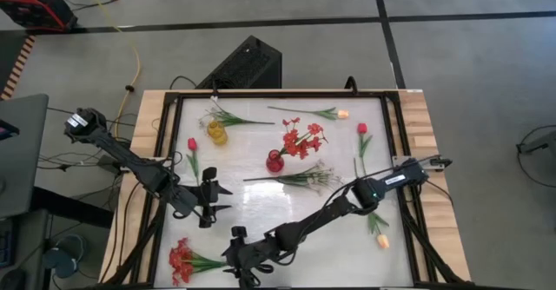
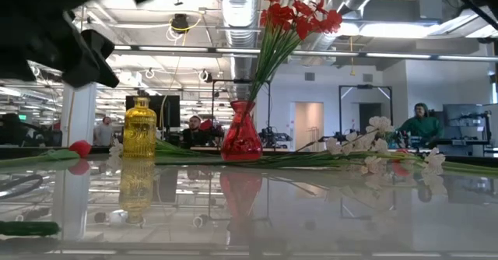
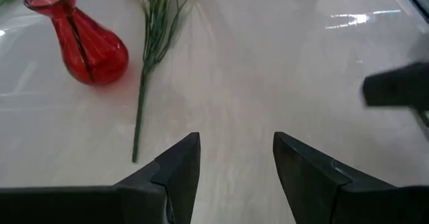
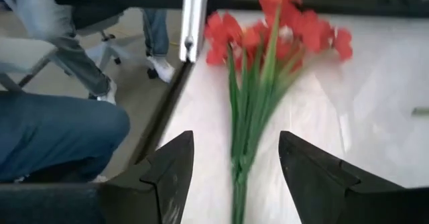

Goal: Sort flowers into vase by color
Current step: Put the orange flowers into the red vase

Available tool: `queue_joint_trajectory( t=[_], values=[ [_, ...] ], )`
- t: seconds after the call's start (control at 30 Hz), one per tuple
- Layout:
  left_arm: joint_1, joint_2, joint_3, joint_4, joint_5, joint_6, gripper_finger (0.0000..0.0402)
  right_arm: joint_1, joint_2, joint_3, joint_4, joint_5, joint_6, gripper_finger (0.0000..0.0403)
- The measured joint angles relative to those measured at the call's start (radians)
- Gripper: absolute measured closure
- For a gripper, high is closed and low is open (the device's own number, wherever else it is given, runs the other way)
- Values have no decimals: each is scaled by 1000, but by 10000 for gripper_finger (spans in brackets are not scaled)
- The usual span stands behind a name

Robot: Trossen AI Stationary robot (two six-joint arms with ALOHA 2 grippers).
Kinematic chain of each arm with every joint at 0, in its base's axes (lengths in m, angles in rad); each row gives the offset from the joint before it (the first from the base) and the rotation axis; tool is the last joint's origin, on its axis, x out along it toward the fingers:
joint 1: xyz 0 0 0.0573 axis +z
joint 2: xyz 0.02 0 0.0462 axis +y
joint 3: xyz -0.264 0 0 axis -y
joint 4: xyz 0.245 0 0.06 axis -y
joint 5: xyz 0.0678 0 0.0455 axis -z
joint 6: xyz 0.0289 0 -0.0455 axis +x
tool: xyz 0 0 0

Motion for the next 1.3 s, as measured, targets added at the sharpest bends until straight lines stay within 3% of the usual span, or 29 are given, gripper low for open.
queue_joint_trajectory(
  t=[0.43, 0.87, 1.0, 1.3],
  values=[
    [0, 0, 0, 11, -4, 7, 223, 13, 3, 0, -121, 64, 57, 157],
    [0, 0, 0, 19, -6, 26, 223, 37, 63, 2, -87, 121, 76, 185],
    [0, 0, 0, 21, -7, 28, 223, 35, 63, 3, -120, 120, 88, 222],
    [0, 0, 0, 20, -11, 26, 223, 31, 52, 3, -179, 70, 135, 367]
  ],
)
